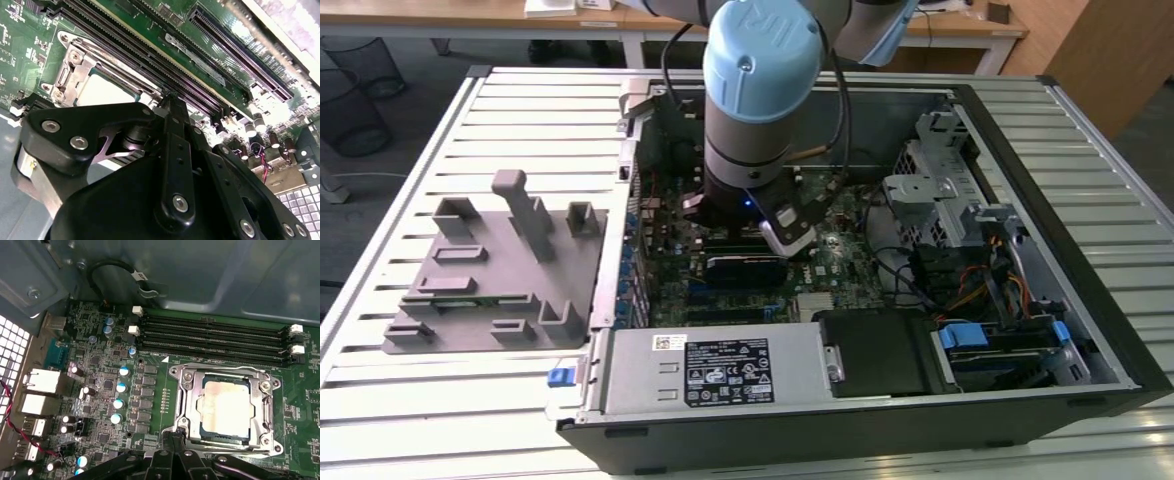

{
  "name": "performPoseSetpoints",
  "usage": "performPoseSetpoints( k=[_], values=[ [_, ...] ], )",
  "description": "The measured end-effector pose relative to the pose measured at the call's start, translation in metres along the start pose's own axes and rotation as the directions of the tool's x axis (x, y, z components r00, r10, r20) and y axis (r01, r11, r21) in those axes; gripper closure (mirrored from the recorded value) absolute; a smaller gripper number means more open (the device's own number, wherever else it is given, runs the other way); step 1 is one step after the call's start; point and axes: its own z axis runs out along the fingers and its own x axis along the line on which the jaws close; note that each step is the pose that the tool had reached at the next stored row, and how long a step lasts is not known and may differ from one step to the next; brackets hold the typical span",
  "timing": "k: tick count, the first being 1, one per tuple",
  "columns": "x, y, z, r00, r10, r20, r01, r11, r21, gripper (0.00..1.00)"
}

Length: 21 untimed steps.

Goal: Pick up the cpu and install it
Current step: 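Install the second cpu locking lever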

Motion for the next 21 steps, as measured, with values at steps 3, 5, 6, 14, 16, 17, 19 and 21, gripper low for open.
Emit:
performPoseSetpoints(
  k=[3,5,6,14,16,17,19,21],
  values=[
    [0.0011,-0.0001,0.0012,1.0000,0.000,0.0010,0.000,1.0000,-0.0057,0.89],
    [0.0014,-0.0002,0.0017,1.0000,0.000,0.0012,0.000,1.0000,-0.0082,0.89],
    [0.0017,-0.0002,0.0018,1.0000,0.000,0.0013,0.000,1.0000,-0.0092,0.89],
    [0.0034,0.0000,0.0021,1.0000,0.000,0.0020,0.000,0.9999,-0.0155,0.89],
    [0.0039,0.0001,0.0022,1.0000,-0.001,0.0020,0.001,0.9999,-0.0166,0.89],
    [0.0041,0.0001,0.0022,1.0000,-0.001,0.0021,0.001,0.9999,-0.0172,0.89],
    [0.0043,0.0002,0.0025,1.0000,-0.001,0.0021,0.001,0.9998,-0.0184,0.89],
    [0.0043,0.0004,0.0029,1.0000,-0.001,0.0024,0.001,0.9998,-0.0204,0.89]
  ],
)
